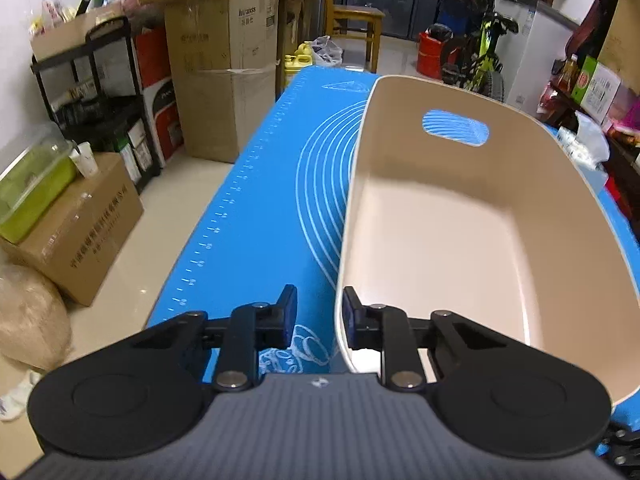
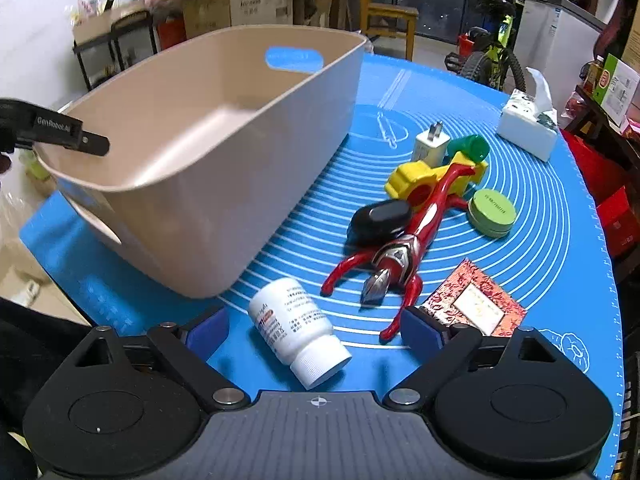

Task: Organize rigid objects
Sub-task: 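Grasp the basket rim with the left gripper while the right gripper approaches the pill bottle, then grasp the white pill bottle with the right gripper and drop it into the basket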

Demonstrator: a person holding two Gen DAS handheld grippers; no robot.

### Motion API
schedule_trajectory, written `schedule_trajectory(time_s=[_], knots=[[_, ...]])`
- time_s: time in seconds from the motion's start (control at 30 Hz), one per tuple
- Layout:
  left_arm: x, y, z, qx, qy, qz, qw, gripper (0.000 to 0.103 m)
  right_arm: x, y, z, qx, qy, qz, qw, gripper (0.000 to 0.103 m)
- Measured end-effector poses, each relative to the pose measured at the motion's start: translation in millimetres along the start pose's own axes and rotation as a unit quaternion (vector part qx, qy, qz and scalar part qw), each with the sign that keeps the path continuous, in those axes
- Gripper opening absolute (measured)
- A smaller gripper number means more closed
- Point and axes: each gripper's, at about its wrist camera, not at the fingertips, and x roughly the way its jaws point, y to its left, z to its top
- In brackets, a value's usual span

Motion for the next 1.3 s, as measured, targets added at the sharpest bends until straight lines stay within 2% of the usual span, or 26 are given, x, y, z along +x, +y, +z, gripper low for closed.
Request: schedule_trajectory(time_s=[0.17, 0.53, 0.63, 0.73, 0.8, 0.83, 1.07, 1.3], knots=[[2, 1, 2, -0.005, 0.01, -0.025, 0.9996, 0.005, 9, -1, 1, -0.005, 0.01, -0.005, 1.0, 0.091], [6, 2, 7, 0.005, 0.006, -0.02, 0.9998, 0.005, 20, 4, 6, -0.02, 0.019, -0.001, 1.0, 0.078], [6, 0, 6, 0.008, 0.005, -0.017, 0.9998, 0.005, 24, 5, 7, -0.023, 0.024, 0.001, 0.999, 0.071], [6, -2, 6, 0.012, 0.005, -0.015, 0.9998, 0.005, 27, 5, 7, -0.024, 0.03, 0.003, 0.999, 0.059], [6, -2, 6, 0.013, 0.005, -0.014, 0.9998, 0.005, 27, 4, 7, -0.024, 0.032, 0.01, 0.999, 0.046], [6, -2, 6, 0.013, 0.004, -0.014, 0.9998, 0.005, 27, 4, 7, -0.023, 0.032, 0.014, 0.999, 0.045], [6, -2, 5, 0.018, 0.005, -0.012, 0.9998, 0.005, 21, 5, 7, -0.028, 0.019, 0.018, 0.999, 0.045], [7, -1, 4, 0.018, 0.006, -0.012, 0.9997, 0.005, -16, -5, 46, -0.003, -0.057, -0.006, 0.998, 0.045]])
